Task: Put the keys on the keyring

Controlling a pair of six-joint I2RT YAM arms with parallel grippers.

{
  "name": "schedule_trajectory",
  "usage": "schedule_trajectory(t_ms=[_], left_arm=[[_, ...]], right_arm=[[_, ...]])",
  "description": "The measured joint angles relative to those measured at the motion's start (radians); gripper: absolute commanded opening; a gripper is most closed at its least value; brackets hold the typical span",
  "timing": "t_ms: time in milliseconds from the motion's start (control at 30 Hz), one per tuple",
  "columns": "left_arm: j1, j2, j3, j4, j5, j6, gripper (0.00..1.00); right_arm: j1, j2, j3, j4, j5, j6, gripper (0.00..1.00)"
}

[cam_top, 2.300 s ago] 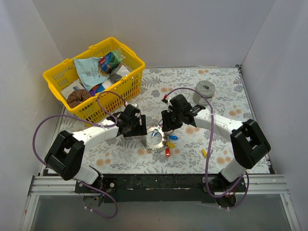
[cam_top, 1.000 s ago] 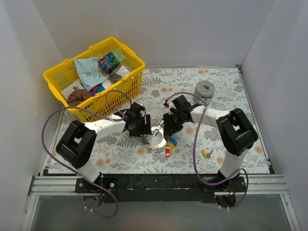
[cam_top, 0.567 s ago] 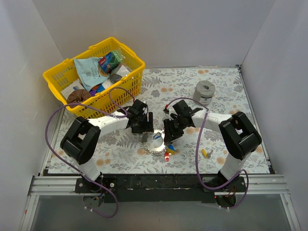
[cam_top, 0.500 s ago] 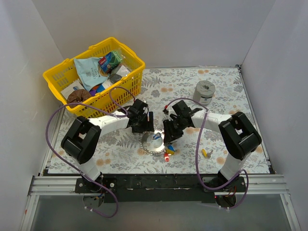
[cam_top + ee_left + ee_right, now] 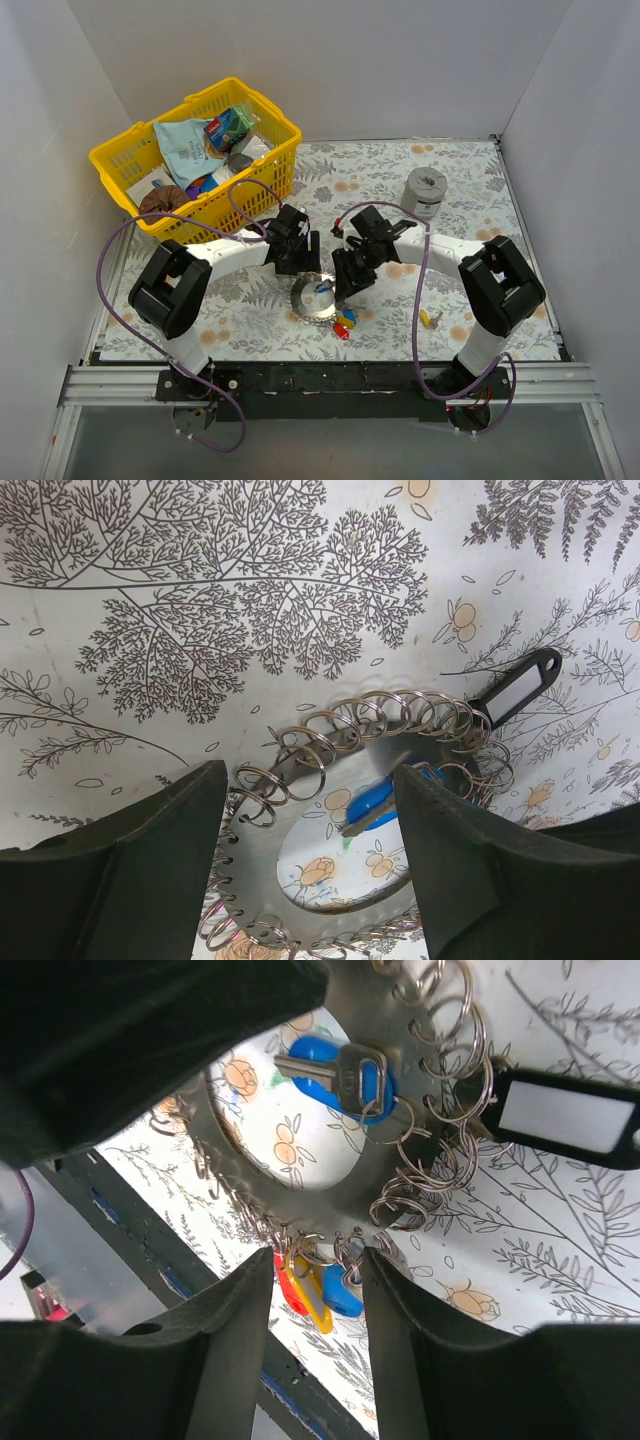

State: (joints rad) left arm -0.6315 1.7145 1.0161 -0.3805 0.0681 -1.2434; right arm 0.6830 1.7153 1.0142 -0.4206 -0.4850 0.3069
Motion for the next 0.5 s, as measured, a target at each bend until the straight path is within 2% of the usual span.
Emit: schedule_trajectory(t_ms=[267,500], left_arm=[[0.000,-0.024,0.000,-0.013,-0.028,0.010,0.67],[0.000,-0.078,-0.020,-0.024,-0.036,0.013,0.67]], right_arm=[[-0.001,-0.057,0.089,-0.059,0.069,-0.060,0.51],[-0.010,-0.064,0.103,-0.061,0.138,-0.109,0.50]])
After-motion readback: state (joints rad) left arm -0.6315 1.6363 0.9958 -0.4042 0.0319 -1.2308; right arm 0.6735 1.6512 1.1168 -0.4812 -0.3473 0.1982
